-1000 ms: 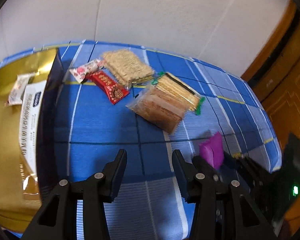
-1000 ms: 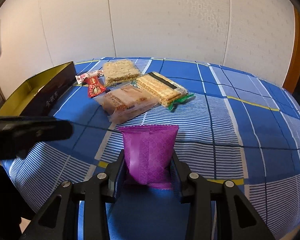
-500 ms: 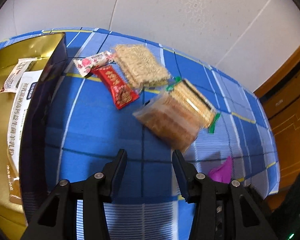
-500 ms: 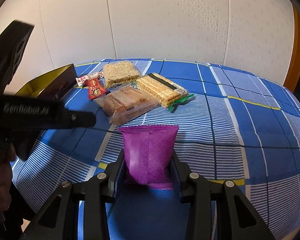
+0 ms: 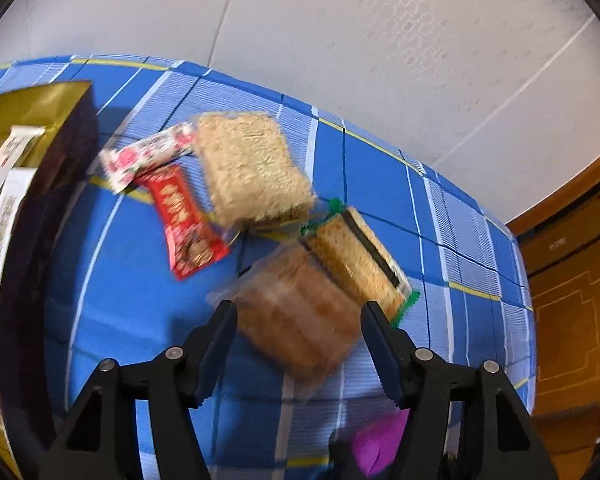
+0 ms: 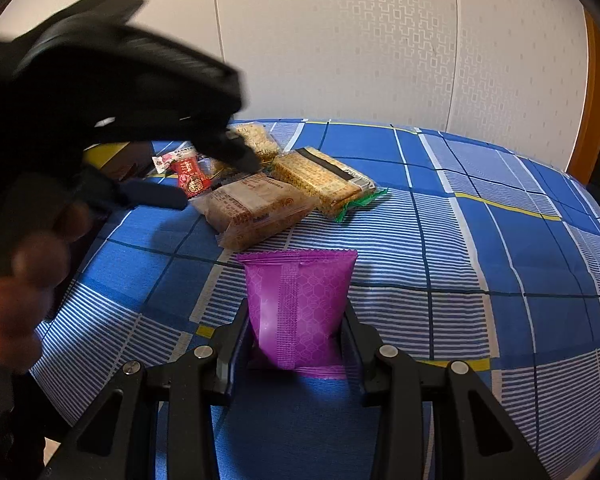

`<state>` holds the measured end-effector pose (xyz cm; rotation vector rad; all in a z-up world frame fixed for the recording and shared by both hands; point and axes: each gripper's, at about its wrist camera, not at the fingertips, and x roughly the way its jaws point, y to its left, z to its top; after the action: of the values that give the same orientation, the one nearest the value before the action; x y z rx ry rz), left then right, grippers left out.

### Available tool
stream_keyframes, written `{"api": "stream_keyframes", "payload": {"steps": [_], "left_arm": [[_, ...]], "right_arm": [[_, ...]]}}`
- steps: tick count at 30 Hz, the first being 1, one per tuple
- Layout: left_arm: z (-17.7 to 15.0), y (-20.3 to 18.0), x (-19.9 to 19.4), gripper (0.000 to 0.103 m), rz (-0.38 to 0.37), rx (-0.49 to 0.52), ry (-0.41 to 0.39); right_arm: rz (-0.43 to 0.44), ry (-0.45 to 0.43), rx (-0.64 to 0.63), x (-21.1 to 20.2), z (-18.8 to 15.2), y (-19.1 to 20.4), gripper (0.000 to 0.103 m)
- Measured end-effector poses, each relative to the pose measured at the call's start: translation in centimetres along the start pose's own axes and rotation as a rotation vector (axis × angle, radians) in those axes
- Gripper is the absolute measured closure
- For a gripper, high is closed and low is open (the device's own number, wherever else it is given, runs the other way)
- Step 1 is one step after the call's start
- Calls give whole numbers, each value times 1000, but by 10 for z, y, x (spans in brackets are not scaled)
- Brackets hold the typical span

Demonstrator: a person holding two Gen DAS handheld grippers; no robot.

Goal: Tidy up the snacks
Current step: 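Carry the purple packet into the gold tray with the right gripper and release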

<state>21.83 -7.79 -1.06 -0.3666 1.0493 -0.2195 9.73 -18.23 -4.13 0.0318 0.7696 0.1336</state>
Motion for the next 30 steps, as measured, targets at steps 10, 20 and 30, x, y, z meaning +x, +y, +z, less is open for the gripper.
{"api": "stream_keyframes", "payload": {"steps": [10,20,30], "left_arm": [[-23,11,-3,36,46,156,-34],[-94,53,-46,44,22,234,-135],[-147,64,-67,44,-31,318,-271]], "right_arm": [[4,18,53,-3,1,-14,63],[45,-25,147,-39,44,-29,63],[431,73,-214,-42,120,96,63]]}}
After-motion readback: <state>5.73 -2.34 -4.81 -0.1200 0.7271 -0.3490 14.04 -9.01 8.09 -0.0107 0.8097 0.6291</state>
